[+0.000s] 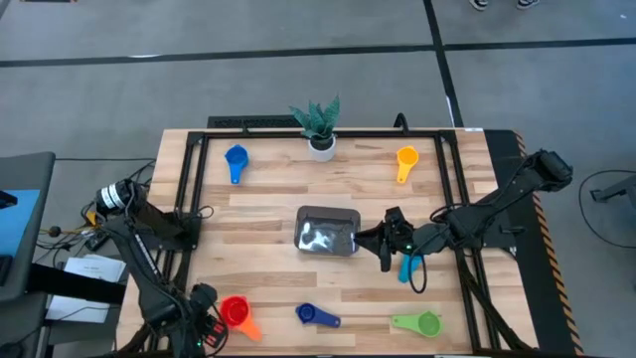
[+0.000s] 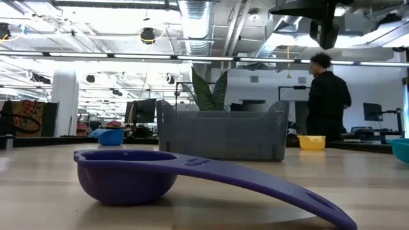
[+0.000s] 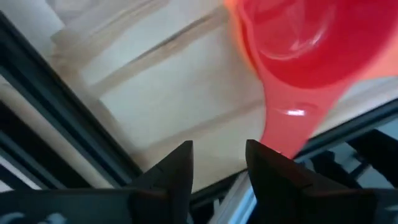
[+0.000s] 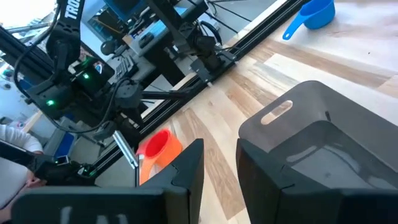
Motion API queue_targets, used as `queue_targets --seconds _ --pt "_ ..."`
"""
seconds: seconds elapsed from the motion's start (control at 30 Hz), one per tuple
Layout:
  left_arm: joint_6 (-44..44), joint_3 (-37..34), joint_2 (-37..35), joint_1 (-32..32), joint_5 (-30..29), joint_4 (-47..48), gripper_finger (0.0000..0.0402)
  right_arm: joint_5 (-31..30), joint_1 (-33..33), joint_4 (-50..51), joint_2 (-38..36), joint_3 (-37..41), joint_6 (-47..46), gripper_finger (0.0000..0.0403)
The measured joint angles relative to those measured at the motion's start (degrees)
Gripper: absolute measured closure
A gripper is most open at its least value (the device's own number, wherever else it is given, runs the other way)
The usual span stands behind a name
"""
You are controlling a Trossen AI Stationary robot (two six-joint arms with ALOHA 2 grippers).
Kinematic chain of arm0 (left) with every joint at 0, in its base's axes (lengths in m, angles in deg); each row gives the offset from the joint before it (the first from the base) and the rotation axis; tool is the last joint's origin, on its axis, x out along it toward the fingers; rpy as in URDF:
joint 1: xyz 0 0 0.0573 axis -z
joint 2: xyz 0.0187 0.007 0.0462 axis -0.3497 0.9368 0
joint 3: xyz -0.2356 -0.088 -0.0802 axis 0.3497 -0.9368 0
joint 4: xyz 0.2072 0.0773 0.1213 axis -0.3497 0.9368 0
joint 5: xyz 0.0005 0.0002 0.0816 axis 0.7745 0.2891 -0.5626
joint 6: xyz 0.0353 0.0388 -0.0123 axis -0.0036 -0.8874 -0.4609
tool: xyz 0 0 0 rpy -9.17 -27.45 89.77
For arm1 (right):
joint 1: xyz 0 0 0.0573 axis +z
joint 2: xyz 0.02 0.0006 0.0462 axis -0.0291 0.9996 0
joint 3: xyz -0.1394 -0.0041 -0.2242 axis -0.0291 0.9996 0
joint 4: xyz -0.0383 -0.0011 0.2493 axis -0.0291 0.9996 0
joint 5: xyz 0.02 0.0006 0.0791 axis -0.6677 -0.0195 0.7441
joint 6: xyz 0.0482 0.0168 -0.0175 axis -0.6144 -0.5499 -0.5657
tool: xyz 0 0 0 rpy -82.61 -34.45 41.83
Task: Nest measuring cups in basket
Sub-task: Stack the red measuring cup on top of the orange measuring cup
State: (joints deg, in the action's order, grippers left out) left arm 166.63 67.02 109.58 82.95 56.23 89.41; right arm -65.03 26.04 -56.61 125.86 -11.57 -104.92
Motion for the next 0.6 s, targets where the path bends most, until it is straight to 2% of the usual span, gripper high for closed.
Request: queue_targets --seconds 0.27,0.6 --pt "-0.39 -2.95 0.04 0.01 -0.81 -2.47 0.0277 -0.02 0.44 -0.02 -0.02 0.00 0.20 0.0284" --pt "-0.43 -5.24 0.09 0.26 -0.81 -9.97 0.0277 -0.14 0.46 -0.26 -0.02 -0.02 0.28 0.0284"
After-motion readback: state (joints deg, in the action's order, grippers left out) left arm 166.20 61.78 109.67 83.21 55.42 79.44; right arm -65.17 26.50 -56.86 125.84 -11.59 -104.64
